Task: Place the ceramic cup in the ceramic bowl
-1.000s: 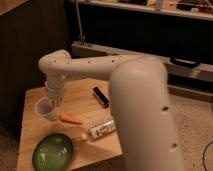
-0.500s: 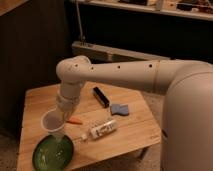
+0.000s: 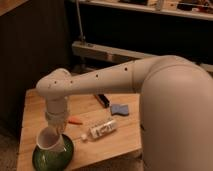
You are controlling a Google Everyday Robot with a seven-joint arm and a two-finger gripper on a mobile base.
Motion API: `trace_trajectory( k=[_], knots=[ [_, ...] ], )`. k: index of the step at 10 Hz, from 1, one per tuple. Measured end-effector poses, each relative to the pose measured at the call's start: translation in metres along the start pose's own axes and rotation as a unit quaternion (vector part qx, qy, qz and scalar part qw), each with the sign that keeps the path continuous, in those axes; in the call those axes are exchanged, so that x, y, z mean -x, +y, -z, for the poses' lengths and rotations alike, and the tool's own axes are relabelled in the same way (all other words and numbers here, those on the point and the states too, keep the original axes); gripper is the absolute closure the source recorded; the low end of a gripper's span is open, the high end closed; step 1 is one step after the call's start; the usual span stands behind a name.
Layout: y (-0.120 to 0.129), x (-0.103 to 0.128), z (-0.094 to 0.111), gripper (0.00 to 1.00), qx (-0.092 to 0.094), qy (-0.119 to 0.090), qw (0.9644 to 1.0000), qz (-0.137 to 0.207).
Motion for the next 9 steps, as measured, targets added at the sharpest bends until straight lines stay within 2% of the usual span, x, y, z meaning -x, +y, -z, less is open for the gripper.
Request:
trace_trajectory(
  k=[1,2,4,5,6,7,9],
  knots=[
    [0.0,0.006,-0.017,1.0,-0.002,0.005,0.9999,0.01],
    [-0.004,0.01,-0.028,1.0,0.004,0.009,0.9999,0.009],
    [-0.008,0.013,-0.038,1.0,0.021,0.019,0.9995,0.016],
    [-0.01,0.014,-0.043,0.95,0.031,0.033,0.9986,0.026],
    [-0.008,0.016,-0.045,0.88,0.038,0.041,0.9979,0.035],
    [-0.008,0.017,-0.052,0.68,0.055,0.056,0.996,0.044],
    [-0.008,0.019,-0.064,0.48,0.064,0.061,0.995,0.046]
  ],
)
